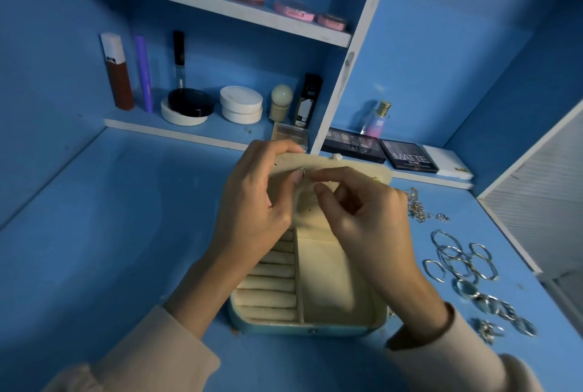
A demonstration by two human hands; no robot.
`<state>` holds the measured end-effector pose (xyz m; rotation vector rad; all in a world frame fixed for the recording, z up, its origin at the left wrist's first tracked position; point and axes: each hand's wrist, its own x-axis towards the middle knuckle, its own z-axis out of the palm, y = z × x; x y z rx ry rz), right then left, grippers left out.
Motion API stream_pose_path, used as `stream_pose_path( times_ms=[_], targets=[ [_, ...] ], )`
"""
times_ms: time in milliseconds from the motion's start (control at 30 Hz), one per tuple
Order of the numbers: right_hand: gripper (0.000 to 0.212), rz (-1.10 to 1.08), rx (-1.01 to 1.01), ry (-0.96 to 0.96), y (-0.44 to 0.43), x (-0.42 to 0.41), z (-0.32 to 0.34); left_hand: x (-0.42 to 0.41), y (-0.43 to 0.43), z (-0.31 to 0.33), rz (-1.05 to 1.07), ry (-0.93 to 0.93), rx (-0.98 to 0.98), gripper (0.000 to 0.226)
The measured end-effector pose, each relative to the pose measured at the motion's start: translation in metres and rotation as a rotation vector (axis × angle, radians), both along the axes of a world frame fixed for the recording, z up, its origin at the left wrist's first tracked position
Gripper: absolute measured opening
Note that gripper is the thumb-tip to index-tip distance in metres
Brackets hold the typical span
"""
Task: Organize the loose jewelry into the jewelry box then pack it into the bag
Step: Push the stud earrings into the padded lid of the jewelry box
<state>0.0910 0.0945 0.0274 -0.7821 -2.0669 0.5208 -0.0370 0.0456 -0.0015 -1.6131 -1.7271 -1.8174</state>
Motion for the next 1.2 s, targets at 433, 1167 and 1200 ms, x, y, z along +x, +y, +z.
stream_pose_path(
  times_ms=[433,1167,1200],
  targets=[
    [0.029,0.067,-0.316,-0.414,0.054,0.091,0.015,0.001,0.0,0.0,0.012,-0.007,0.005,0.02],
    [0.015,0.049,-0.074,-0.748,0.056,0.117,-0.027,0.001,-0.001,0.002,0.043,0.016,-0.024,0.02],
    [0.014,0.048,-0.063,-0.75,0.056,0.117,-0.027,0.001,-0.001,0.001,0.044,0.018,-0.024,0.02]
  ],
)
